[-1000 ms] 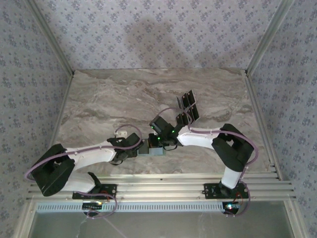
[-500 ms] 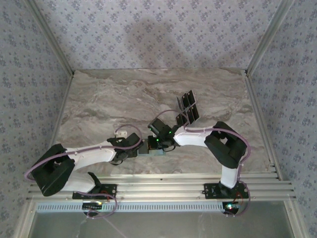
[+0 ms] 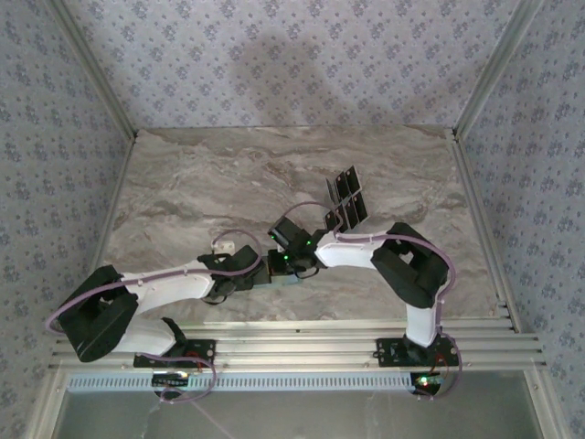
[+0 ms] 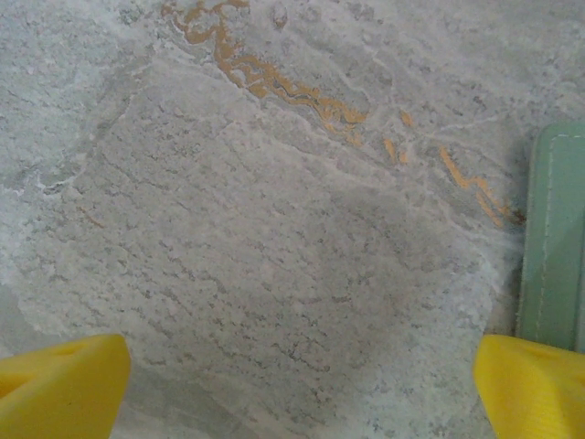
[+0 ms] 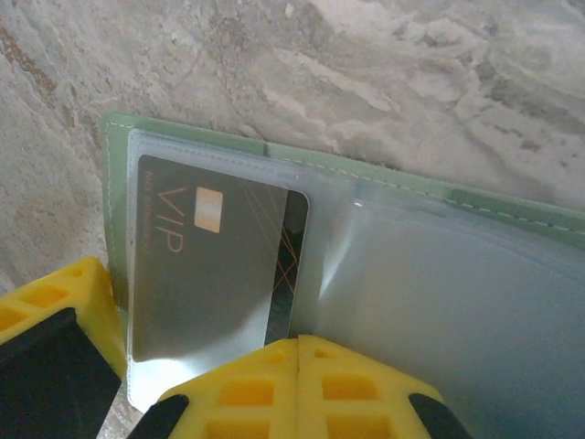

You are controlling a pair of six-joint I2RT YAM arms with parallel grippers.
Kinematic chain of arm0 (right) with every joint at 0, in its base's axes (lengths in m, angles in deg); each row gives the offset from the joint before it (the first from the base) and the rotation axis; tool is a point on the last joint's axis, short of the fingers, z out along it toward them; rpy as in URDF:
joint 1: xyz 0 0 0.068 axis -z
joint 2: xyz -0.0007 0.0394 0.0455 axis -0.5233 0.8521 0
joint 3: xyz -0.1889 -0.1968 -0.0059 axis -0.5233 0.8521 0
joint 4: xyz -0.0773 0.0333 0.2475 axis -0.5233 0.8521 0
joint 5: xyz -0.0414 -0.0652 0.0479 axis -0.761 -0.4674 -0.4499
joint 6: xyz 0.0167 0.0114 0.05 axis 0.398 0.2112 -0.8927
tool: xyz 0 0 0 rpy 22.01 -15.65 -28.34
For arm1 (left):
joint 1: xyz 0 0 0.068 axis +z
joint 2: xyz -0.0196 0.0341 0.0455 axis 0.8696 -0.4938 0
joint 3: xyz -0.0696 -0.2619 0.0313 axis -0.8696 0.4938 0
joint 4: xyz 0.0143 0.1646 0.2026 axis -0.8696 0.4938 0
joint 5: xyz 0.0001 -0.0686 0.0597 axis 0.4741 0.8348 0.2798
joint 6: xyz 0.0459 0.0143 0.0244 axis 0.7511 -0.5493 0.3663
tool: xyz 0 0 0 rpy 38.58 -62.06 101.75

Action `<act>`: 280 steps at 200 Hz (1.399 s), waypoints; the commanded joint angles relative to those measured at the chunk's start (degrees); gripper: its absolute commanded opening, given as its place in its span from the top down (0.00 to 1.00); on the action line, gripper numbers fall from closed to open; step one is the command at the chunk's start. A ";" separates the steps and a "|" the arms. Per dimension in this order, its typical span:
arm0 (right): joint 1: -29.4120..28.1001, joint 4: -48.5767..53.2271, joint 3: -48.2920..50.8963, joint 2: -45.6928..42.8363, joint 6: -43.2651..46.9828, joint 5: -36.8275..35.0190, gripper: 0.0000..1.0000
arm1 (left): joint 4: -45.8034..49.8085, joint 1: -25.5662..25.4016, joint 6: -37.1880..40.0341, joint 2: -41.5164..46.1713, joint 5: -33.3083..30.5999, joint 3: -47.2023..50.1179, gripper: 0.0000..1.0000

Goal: Put the credit cards into the card holder
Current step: Insert the credit card into the card slot, then flip over the card slot in the card holder.

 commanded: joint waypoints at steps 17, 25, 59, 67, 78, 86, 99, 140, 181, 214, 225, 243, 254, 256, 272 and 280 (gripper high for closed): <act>-0.98 1.10 -2.29 0.79 1.43 2.40 1.00 | -1.55 0.25 -0.21 -0.92 0.89 0.81 0.03; -0.98 1.34 -2.25 -0.13 1.67 2.29 1.00 | -1.42 0.23 -0.21 -0.81 0.74 0.67 0.03; -0.17 3.86 -0.81 -6.65 2.78 -0.92 0.96 | 0.07 0.22 -0.10 0.67 -0.13 -0.21 0.03; 0.13 4.72 -0.50 -7.86 3.32 -1.58 0.92 | 0.39 0.30 -0.15 1.20 -0.41 -0.47 0.03; 0.87 5.84 -0.11 -8.92 4.27 -2.13 0.83 | 1.04 0.26 -0.04 1.84 -0.81 -0.92 0.03; 1.36 6.86 -0.05 -9.18 5.03 -2.37 0.77 | 1.54 0.31 0.05 2.21 -0.94 -1.36 0.02; 2.30 7.75 0.16 -9.32 6.09 -2.43 0.68 | 2.04 0.33 0.30 2.74 -1.37 -1.98 0.02; 3.74 8.91 -0.27 -7.39 8.75 -1.88 0.57 | 2.63 1.19 1.06 2.95 -1.65 -3.31 0.01; 4.03 8.87 0.07 -5.21 9.28 -2.05 0.56 | 2.54 2.02 1.40 2.86 -1.63 -3.85 0.01; 4.45 8.25 0.74 -3.13 9.18 -1.30 0.54 | 2.23 2.62 1.90 2.95 -1.24 -3.94 0.01; 4.55 7.64 0.93 -2.53 8.76 -0.50 0.53 | 1.99 2.65 2.16 3.03 -1.06 -3.94 0.00; 4.46 6.02 1.39 -1.80 7.68 1.33 0.53 | 1.57 2.77 2.51 3.32 -0.95 -3.76 0.00; 4.42 4.85 1.70 -1.38 7.17 2.61 0.53 | 1.32 2.70 2.69 3.47 -0.77 -3.68 0.00; 4.41 4.68 1.74 -1.30 7.17 2.84 0.53 | 1.28 2.74 2.76 3.47 -0.75 -3.61 0.00; 4.40 2.75 2.08 -0.86 4.56 4.85 0.53 | 0.43 2.77 3.21 3.91 -0.24 -3.25 0.00; 4.45 1.76 2.28 -0.64 3.52 5.88 0.52 | -0.03 2.77 3.35 4.20 0.08 -2.90 0.00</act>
